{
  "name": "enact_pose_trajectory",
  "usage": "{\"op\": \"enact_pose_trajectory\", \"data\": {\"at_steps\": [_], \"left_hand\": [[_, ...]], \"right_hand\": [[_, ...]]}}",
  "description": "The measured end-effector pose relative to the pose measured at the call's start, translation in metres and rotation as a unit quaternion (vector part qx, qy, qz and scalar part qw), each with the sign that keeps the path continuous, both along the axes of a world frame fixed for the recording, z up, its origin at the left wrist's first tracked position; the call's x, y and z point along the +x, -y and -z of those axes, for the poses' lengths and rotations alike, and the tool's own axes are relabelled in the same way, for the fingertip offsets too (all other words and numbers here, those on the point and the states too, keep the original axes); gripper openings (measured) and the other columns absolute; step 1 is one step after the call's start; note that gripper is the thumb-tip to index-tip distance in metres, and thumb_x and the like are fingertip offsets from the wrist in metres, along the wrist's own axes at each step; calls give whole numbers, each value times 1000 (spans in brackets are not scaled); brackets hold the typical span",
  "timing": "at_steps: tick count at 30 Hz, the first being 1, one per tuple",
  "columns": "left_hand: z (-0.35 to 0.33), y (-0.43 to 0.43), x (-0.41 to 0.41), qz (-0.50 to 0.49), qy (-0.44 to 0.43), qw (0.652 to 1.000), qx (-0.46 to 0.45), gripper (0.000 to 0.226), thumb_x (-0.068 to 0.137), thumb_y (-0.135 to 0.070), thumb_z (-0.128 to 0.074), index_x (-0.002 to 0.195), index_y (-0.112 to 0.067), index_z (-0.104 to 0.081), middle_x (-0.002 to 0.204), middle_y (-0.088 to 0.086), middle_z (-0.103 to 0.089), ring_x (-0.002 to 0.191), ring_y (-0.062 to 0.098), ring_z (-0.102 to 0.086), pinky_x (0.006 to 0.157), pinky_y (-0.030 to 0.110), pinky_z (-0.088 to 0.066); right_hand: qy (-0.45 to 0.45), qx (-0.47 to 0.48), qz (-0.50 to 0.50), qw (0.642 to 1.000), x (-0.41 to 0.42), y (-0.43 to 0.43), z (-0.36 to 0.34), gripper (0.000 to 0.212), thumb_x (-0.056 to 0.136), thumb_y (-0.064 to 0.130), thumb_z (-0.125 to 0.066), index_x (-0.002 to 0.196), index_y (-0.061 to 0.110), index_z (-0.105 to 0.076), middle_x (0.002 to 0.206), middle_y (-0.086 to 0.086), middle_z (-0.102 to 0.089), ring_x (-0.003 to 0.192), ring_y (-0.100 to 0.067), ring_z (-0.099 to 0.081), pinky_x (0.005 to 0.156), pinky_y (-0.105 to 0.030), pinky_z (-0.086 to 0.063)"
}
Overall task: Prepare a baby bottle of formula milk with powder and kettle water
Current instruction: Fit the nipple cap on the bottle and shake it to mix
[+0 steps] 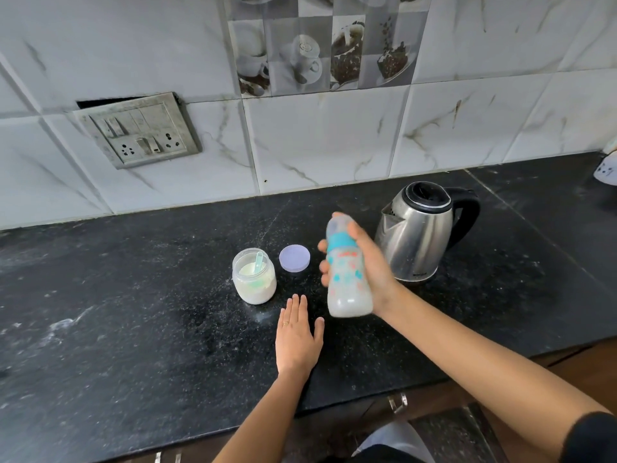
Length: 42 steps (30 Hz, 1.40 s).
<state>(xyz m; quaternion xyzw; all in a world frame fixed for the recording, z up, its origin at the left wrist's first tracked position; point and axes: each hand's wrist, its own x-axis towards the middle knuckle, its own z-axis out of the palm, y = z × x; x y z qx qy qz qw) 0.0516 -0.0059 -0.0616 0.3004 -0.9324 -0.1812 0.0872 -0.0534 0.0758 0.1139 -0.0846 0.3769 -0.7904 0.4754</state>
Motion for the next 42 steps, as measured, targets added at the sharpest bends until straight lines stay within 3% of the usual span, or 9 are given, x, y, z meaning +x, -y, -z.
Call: {"op": "enact_pose_trajectory", "data": {"at_steps": [2,5,12,16,22,29,32,37,42], "left_hand": [[1,0,-1,-3,-6,1000,4,67,96,-50,-19,151,-12,-16,158,4,-13,146,14,-6,116,25,7],[1,2,0,1,-14,1000,16,63,99,-45,-29,151,-13,-14,159,3,-11,146,14,-4,116,25,6],[1,1,1,4,-13,1000,7,83,83,-58,0,151,-13,-14,159,3,-12,146,13,-5,114,24,9],[1,3,1,4,-9,1000,5,65,98,-49,-22,151,-13,-13,159,3,-11,146,14,-5,115,25,8],[0,0,1,3,-11,1000,5,72,91,-54,-10,151,-13,-14,158,3,-12,146,14,-6,115,25,7],[-3,1,1,1,-20,1000,15,63,99,-44,-30,151,-13,-14,159,3,-11,146,14,-5,115,25,7],[-3,0,1,1,-16,1000,9,63,99,-45,-28,151,-13,-12,159,3,-10,146,13,-4,117,26,6],[-4,-1,2,0,-20,1000,4,63,99,-45,-28,151,-13,-12,159,3,-10,146,14,-4,114,24,8],[-1,-2,-1,-5,-2,1000,-14,72,91,-53,-8,151,-13,-12,159,3,-10,146,14,-4,114,25,10]], "right_hand": [[-47,-6,-11,999,3,0,-2,37,88,42,-55,122,30,-49,84,-6,-63,56,-22,-59,52,-31,-51],[59,-41,73,995,-16,10,-18,44,79,45,-63,111,18,-51,79,-4,-62,53,-19,-60,50,-27,-52],[-33,-23,17,999,-4,10,-13,24,89,43,-52,109,30,-57,84,-6,-62,56,-21,-59,52,-30,-51],[91,-70,86,990,-26,15,-30,42,73,47,-63,95,12,-56,76,-2,-61,52,-16,-61,50,-25,-53],[-10,-30,9,999,-4,5,-14,26,90,40,-51,114,30,-52,83,-6,-61,55,-21,-58,51,-30,-51],[8,-67,0,998,-14,10,-21,33,83,45,-58,102,19,-58,81,-4,-62,55,-19,-60,51,-28,-52],[-44,-66,-23,997,-7,7,-22,36,81,43,-58,112,25,-52,84,-6,-61,55,-21,-59,51,-30,-51],[66,-64,53,994,-27,10,-28,41,75,48,-62,95,12,-58,76,-2,-61,54,-16,-61,51,-25,-53],[-26,-28,-12,999,-1,1,-11,26,92,42,-49,116,31,-54,84,-6,-62,57,-21,-59,52,-30,-51]]}}
